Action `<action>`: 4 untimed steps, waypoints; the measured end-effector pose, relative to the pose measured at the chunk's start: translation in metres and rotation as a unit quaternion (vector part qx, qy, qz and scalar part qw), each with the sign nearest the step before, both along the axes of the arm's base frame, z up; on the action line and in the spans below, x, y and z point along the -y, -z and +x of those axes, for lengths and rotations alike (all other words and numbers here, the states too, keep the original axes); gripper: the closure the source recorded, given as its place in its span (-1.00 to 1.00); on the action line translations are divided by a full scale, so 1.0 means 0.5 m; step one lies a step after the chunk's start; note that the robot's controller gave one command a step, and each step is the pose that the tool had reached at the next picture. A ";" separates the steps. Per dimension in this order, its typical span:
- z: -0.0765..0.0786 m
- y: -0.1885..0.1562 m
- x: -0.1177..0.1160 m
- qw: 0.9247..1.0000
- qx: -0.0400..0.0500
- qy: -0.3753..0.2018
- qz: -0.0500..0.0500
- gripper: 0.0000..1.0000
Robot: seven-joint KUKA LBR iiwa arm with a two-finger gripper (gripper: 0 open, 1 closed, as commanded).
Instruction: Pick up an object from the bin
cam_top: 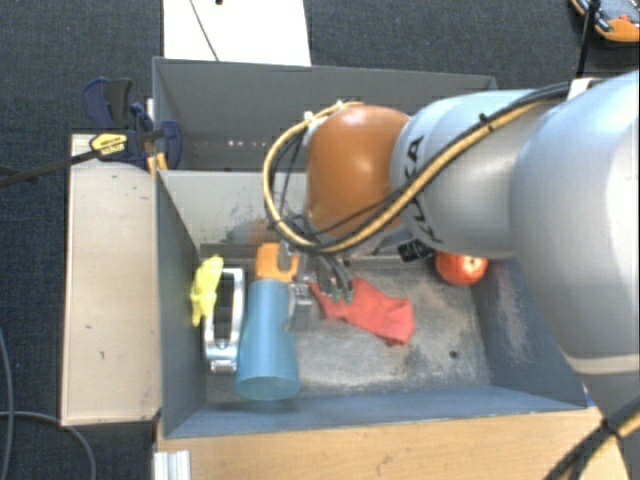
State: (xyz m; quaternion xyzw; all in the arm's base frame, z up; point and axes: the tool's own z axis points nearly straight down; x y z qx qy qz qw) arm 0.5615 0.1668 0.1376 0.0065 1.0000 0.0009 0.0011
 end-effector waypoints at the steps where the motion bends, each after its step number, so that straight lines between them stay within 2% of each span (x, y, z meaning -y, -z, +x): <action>1: 0.000 0.000 0.000 1.000 0.000 0.001 0.000 -1.00; 2: 0.007 0.019 0.001 0.998 0.001 -0.060 -0.001 -1.00; 3: 0.054 0.095 0.000 0.979 0.008 -0.202 -0.002 -1.00; 4: 0.055 0.097 -0.002 0.978 0.008 -0.209 -0.001 -1.00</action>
Offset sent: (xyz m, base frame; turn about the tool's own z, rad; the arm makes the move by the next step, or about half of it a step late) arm 0.0071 -0.0041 -0.0307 -0.2944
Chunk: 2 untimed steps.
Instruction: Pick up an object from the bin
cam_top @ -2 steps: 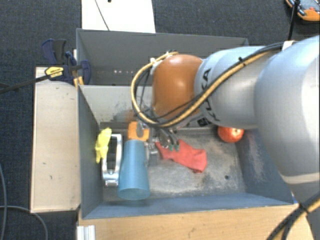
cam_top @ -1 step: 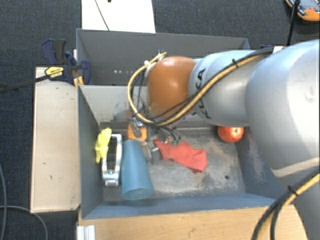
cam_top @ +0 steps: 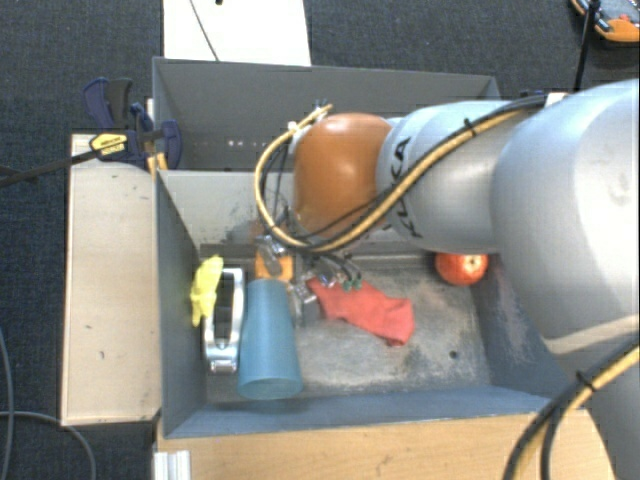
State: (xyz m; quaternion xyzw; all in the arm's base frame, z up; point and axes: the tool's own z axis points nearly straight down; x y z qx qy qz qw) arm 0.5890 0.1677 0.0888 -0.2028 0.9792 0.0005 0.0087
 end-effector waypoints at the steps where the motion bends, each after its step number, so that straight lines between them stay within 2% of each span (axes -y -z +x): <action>1: -0.034 -0.041 0.059 1.000 -0.006 -0.011 0.000 -1.00; 2: -0.024 -0.062 0.125 1.000 -0.006 0.003 -0.001 -1.00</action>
Offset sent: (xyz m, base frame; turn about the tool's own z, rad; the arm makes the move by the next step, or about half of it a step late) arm -0.0119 -0.0650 0.0313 0.0056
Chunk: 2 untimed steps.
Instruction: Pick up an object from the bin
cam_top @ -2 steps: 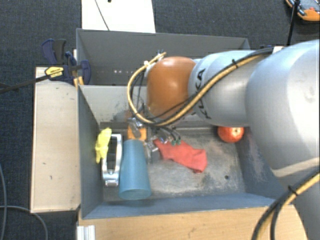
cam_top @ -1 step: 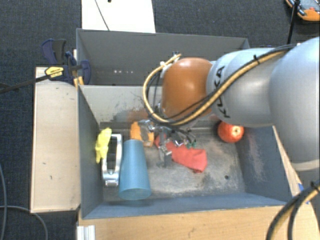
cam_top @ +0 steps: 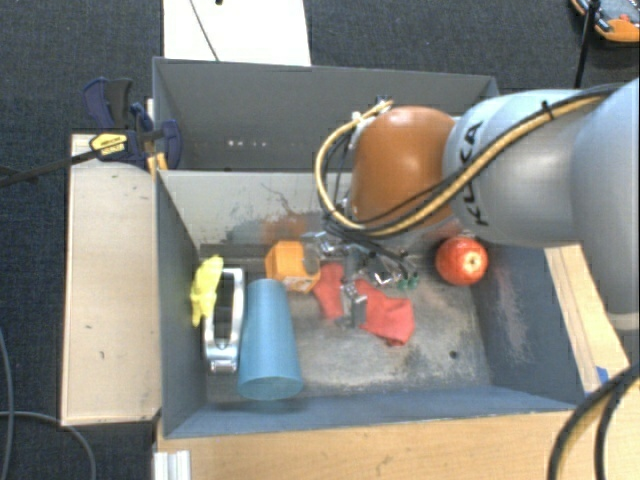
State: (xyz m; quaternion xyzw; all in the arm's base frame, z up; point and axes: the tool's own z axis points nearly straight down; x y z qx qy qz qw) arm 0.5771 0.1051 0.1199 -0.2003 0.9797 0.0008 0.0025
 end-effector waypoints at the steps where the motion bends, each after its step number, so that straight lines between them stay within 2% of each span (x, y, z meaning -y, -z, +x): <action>1: -0.010 -0.009 0.019 0.997 -0.002 0.081 0.000 -1.00; 2: -0.033 -0.006 0.015 1.000 -0.001 0.012 -0.001 -1.00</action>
Offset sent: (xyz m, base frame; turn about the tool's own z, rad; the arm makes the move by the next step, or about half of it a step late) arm -0.0323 -0.0058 0.0006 -0.3412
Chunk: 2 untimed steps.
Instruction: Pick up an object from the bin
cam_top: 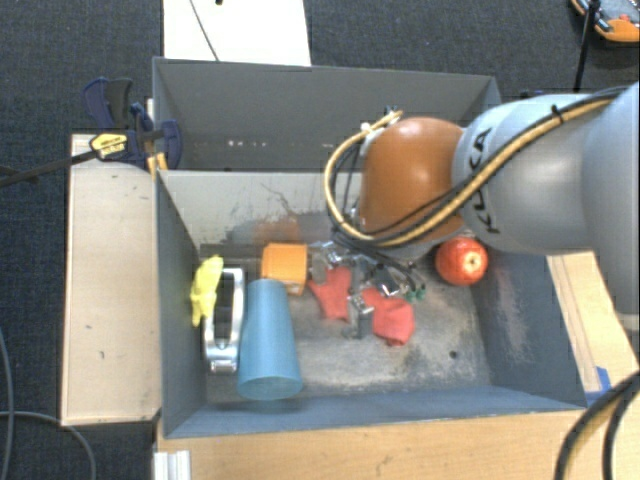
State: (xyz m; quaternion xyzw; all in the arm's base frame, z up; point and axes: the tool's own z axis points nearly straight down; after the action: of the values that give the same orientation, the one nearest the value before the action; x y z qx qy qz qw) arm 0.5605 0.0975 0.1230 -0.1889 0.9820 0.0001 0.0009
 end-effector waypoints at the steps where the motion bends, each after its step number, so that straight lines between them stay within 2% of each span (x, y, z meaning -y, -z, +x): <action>1: -0.012 0.026 0.005 0.996 0.000 -0.090 0.000 -1.00; 2: -0.028 0.067 0.006 0.999 0.000 0.046 0.000 -1.00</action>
Offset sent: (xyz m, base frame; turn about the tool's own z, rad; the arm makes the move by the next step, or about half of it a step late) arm -0.0223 -0.0030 -0.0530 0.2347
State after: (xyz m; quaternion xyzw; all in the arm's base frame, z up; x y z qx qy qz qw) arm 0.5465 0.0944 0.0894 -0.1432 0.9897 0.0004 0.0014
